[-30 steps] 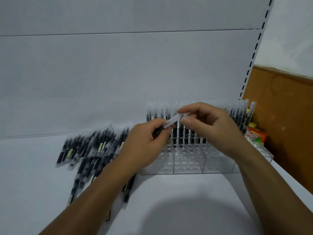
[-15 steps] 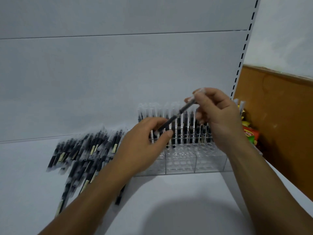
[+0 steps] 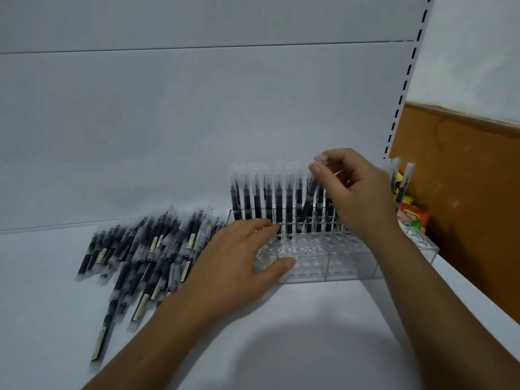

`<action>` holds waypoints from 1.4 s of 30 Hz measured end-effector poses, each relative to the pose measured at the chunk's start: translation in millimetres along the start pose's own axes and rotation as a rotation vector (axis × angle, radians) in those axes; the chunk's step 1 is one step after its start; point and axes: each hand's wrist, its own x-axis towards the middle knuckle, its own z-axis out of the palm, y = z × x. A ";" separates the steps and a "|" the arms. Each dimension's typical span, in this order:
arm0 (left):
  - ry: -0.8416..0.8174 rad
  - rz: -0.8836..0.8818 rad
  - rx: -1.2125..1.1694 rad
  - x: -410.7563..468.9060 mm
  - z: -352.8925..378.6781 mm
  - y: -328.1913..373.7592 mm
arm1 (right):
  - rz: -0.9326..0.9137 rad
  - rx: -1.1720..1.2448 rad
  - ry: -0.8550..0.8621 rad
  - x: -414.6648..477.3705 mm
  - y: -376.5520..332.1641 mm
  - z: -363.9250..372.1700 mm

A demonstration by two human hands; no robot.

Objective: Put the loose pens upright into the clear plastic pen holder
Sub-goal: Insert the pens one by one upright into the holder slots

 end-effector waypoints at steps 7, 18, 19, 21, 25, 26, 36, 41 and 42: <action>0.013 0.029 0.016 0.6 2.1 -2.8 | 0.079 -0.243 -0.233 -2.3 10.5 6.6; 0.039 0.074 0.027 4.2 3.1 -4.7 | 0.128 -0.147 -0.247 4.5 16.8 6.2; 0.040 0.074 0.023 4.3 3.1 -4.5 | 0.134 -0.184 -0.269 3.9 16.6 6.3; 0.038 0.071 0.024 4.1 3.6 -4.6 | 0.135 -0.269 -0.323 1.0 15.5 7.8; 0.034 0.073 0.019 4.1 5.1 -5.9 | 0.142 -0.345 -0.329 1.2 12.8 10.2; 0.034 0.073 0.014 3.8 5.1 -5.8 | 0.149 -0.352 -0.332 1.8 11.9 10.3; -0.021 0.095 -0.079 4.2 -9.3 -7.8 | 0.191 -0.592 -0.437 5.1 -5.9 6.0; 0.121 0.008 -0.215 -14.2 -32.1 -29.6 | 0.164 -0.812 -0.435 5.4 -24.7 -4.4; 0.163 -0.033 -0.221 -20.4 -37.2 -39.1 | 0.133 -0.830 -0.411 3.9 -31.3 -2.8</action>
